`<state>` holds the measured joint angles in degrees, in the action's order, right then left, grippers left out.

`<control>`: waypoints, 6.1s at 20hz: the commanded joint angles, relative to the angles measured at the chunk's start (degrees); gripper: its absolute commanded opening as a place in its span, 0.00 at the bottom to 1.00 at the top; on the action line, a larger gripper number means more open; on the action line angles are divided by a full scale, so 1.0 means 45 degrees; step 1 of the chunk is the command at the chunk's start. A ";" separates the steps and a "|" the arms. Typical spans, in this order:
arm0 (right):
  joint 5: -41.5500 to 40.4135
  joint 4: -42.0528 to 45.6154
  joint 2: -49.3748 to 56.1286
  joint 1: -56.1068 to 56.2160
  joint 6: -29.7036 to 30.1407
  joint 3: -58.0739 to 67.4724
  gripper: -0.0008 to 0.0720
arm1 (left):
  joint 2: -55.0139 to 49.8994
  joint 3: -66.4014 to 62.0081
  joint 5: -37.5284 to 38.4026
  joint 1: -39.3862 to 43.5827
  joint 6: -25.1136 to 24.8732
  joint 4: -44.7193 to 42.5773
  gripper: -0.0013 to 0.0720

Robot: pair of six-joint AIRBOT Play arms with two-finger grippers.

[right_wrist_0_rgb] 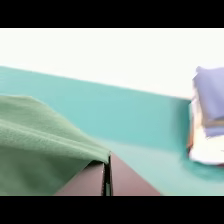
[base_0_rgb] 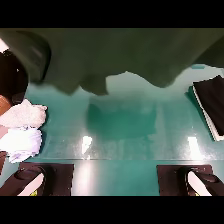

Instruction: Fold the shirts.

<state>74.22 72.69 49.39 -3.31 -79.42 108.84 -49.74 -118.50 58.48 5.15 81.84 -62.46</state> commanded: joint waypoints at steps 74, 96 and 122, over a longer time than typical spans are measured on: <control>0.1001 -0.1481 0.2671 -0.7237 0.1749 -1.6160 0.69 | -0.1632 1.8268 0.1132 -0.2064 -0.0957 0.3220 0.05; -0.0806 -0.2934 0.0520 -0.2744 0.2079 -1.1254 0.03 | 0.0855 1.2585 0.2064 -0.2069 0.0068 0.1889 0.05; 0.4231 -0.2113 0.5940 -0.1107 0.0413 -0.1681 0.03 | -0.4148 0.5357 0.5144 -0.2064 0.0894 0.1200 0.05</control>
<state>89.30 60.99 68.42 -11.73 -76.69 107.13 -60.66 -101.54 75.88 -4.12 87.18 -57.14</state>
